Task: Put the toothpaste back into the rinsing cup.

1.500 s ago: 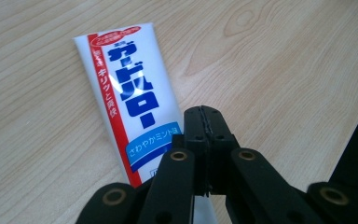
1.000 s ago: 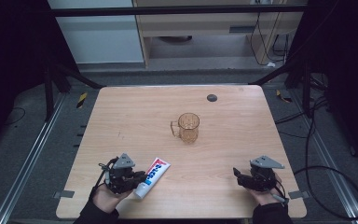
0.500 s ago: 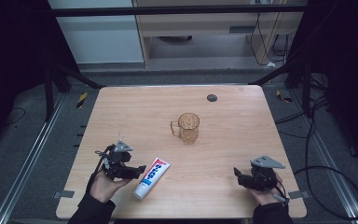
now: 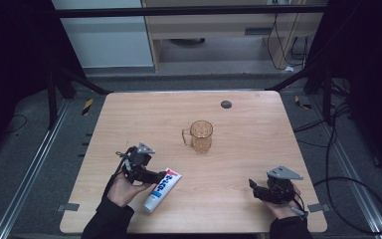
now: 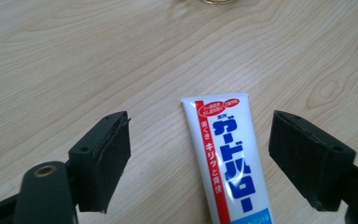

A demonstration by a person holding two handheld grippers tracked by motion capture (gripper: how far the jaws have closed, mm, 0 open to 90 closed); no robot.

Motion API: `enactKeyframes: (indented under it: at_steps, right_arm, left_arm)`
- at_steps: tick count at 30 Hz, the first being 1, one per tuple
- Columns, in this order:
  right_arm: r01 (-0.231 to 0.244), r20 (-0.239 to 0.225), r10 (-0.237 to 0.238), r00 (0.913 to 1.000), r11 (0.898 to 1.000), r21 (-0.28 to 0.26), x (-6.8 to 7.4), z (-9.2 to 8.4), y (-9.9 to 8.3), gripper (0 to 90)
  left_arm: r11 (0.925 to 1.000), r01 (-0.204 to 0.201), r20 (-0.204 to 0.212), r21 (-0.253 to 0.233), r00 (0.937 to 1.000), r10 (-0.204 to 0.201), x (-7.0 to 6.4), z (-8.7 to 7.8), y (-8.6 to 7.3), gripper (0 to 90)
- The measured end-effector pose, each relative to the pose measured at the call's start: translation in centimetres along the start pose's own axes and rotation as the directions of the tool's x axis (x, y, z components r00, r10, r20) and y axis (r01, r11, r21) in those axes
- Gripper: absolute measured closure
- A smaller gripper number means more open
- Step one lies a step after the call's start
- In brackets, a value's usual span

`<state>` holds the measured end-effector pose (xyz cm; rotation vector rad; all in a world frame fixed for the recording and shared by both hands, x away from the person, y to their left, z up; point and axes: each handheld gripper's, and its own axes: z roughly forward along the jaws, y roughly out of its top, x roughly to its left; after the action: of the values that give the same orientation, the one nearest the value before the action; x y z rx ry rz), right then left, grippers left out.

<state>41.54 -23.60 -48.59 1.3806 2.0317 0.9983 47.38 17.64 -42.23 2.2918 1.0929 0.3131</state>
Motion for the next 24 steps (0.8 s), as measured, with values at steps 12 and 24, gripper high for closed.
enactKeyframes:
  at_steps: [12, 24]
  right_arm:
    - [0.01, -0.008, -0.01, 0.9999, 1.0, 0.014, 0.2, 0.2, -0.1, 26.3]
    - [0.006, -0.01, -0.006, 0.9999, 1.0, 0.022, 0.1, 0.3, -0.1, 26.3]
  left_arm:
    - [0.9981, -0.024, 0.018, 0.056, 0.9996, 0.023, -0.8, 2.1, -0.1, 21.0]
    - [0.9909, -0.049, 0.025, 0.125, 0.9986, 0.046, -1.6, 3.9, -0.3, 21.6]
